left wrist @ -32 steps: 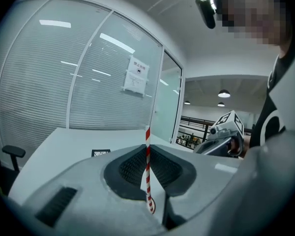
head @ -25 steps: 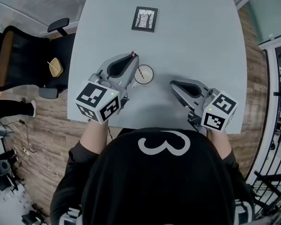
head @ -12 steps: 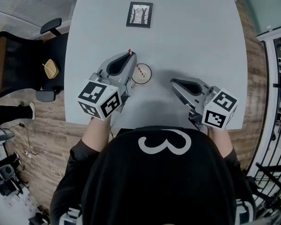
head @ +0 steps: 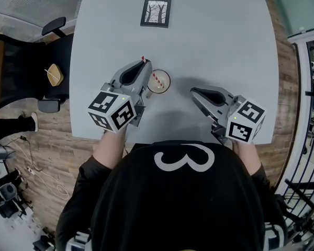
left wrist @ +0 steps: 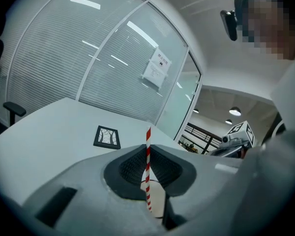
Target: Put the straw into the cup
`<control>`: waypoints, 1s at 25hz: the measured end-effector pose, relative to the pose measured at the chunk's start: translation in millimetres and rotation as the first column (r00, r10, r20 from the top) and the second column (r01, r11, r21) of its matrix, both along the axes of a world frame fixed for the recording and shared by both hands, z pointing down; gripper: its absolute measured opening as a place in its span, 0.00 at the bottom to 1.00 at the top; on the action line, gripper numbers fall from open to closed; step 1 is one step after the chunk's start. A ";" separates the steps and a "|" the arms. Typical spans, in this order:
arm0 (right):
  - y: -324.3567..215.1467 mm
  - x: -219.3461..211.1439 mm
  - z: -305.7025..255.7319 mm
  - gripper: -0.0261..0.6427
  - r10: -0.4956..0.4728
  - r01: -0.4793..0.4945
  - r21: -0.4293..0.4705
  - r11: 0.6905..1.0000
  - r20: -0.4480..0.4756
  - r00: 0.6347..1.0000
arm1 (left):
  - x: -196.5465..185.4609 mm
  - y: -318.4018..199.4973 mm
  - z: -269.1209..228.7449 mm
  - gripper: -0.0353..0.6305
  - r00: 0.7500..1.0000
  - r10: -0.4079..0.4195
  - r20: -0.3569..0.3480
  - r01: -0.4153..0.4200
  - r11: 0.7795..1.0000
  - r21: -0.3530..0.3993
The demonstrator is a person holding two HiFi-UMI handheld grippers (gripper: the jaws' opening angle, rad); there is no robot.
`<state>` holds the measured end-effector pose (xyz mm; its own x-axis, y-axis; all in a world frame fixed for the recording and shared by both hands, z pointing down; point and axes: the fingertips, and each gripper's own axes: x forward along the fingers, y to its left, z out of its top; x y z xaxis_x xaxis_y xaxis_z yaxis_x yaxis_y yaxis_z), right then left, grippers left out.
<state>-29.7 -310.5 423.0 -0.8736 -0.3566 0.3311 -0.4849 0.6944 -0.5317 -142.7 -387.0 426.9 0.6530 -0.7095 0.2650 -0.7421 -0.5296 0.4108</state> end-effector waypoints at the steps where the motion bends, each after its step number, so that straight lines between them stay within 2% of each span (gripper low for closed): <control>1: -0.2 -0.2 1.1 0.06 -0.001 0.001 -0.003 1.000 -0.002 1.000 | -0.6 0.0 1.9 0.10 1.000 -0.004 -0.015 0.004 1.000 -0.011; 4: -0.5 -0.5 4.7 0.06 -0.003 0.003 -0.013 1.000 -0.005 1.000 | -1.6 0.4 5.2 0.10 0.999 -0.014 -0.041 0.013 1.000 -0.025; 11: -3.7 1.2 16.0 0.06 0.005 -0.005 -0.036 0.999 -0.005 1.000 | 0.0 2.2 14.2 0.10 1.000 -0.012 -0.011 0.012 1.000 -0.013; 25: -5.2 9.2 35.1 0.06 0.055 -0.055 -0.068 0.996 -0.010 0.998 | -10.3 -0.3 17.7 0.10 0.997 -0.028 -0.073 0.024 0.997 -0.068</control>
